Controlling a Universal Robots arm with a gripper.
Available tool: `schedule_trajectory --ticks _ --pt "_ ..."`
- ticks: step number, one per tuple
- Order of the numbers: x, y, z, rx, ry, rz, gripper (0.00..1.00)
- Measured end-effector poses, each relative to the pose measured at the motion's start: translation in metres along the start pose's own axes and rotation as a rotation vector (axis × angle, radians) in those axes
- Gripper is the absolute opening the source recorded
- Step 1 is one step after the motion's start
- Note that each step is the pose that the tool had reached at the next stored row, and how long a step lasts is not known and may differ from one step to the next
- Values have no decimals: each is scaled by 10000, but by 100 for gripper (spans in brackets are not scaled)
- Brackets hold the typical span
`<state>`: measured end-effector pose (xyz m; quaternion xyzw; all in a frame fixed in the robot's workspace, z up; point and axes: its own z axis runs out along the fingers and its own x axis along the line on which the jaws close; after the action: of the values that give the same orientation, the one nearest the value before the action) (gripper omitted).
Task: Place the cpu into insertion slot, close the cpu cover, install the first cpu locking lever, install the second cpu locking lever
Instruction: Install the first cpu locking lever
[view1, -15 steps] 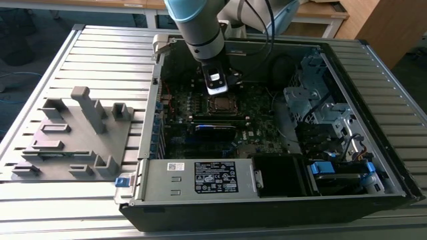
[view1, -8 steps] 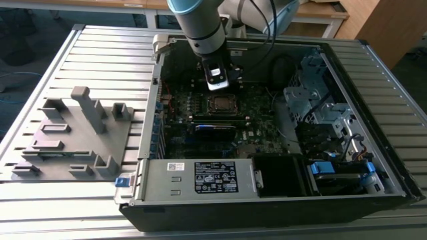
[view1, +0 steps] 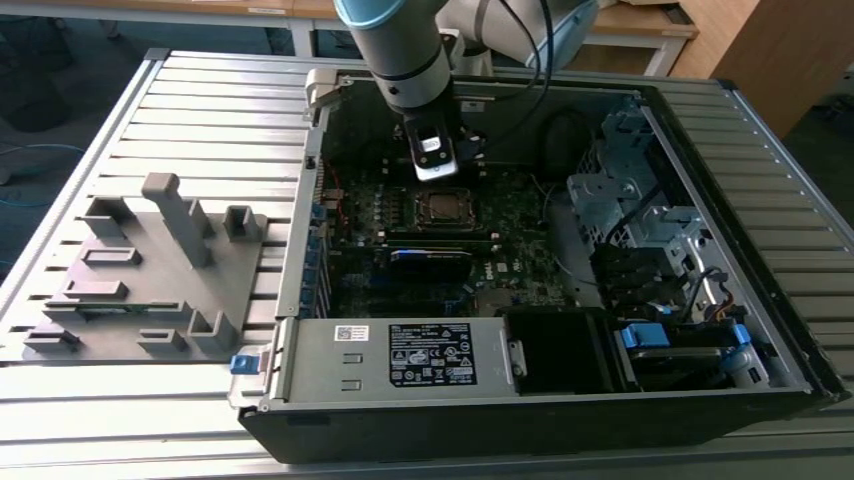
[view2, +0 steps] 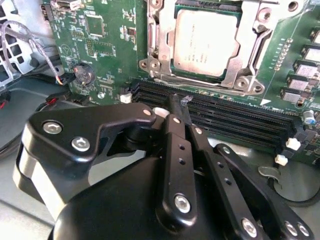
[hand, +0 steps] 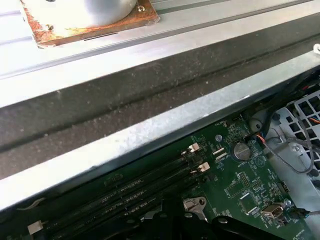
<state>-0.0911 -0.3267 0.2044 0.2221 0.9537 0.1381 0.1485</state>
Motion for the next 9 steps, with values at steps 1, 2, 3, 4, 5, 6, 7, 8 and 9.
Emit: schedule_trajectory --ticks 1,2,3,4,5,6,7,8,9 --pt "0 0 0 66 -28 -20 10" --pt "0 0 0 154 -72 -42 10" --pt "0 0 0 267 -127 -70 10" --pt "0 0 0 398 -188 -111 10" --pt "0 1 0 543 -256 -162 10" --pt "0 4 2 709 -327 -223 10" --pt "0 6 3 865 -392 -280 10" --pt "0 10 4 1024 -456 -340 10" --pt "0 12 4 1182 -516 -401 10"
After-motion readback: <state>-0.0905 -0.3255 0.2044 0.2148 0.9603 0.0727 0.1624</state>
